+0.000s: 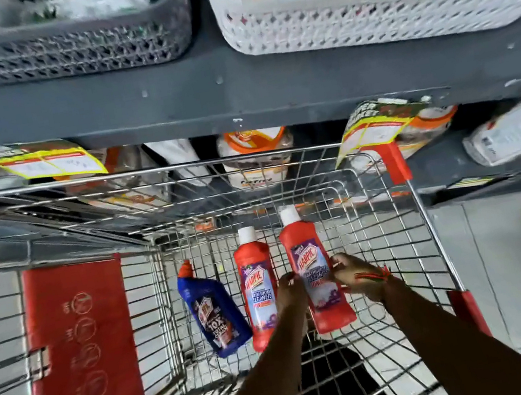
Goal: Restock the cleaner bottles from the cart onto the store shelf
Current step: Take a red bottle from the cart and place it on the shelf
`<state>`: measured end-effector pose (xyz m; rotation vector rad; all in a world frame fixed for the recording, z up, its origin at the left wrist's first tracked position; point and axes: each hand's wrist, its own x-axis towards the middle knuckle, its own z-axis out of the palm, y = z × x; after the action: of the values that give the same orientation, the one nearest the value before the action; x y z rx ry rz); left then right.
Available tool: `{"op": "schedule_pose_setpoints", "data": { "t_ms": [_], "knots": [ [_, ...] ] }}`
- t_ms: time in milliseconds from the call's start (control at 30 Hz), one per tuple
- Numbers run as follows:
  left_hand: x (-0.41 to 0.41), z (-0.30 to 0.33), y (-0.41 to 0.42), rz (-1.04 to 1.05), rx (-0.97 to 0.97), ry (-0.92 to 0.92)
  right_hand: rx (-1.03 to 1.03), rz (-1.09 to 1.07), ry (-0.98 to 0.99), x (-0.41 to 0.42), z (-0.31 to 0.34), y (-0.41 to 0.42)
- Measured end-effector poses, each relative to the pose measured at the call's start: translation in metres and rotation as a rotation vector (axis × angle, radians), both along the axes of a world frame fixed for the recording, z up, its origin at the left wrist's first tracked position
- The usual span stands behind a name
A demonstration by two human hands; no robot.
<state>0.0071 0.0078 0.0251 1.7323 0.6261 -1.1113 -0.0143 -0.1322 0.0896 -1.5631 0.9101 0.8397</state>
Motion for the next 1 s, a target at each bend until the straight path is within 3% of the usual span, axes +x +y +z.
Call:
{"op": "schedule_pose_setpoints", "data": {
  "t_ms": [100, 300, 667, 767, 1000],
  "knots": [
    [0.005, 0.084, 0.029, 0.111, -0.125, -0.005, -0.004, -0.064, -0.153, -0.003, 0.088, 0.019],
    [0.005, 0.129, 0.033, 0.200, -0.248, -0.011, 0.136, -0.164, -0.250, -0.015, 0.110, 0.020],
    [0.040, 0.363, 0.095, 0.120, -0.631, -0.627, 0.048, -0.231, -0.835, -0.015, 0.358, 0.086],
    [0.056, 0.454, 0.096, 0.044, -0.656, -0.816, -0.114, -0.222, -0.987, -0.005, 0.437, 0.091],
    [0.086, 0.667, 0.078, -0.121, -0.788, -1.155, -0.154, -0.239, -1.355, 0.018, 0.622, 0.080]
  ]
}}
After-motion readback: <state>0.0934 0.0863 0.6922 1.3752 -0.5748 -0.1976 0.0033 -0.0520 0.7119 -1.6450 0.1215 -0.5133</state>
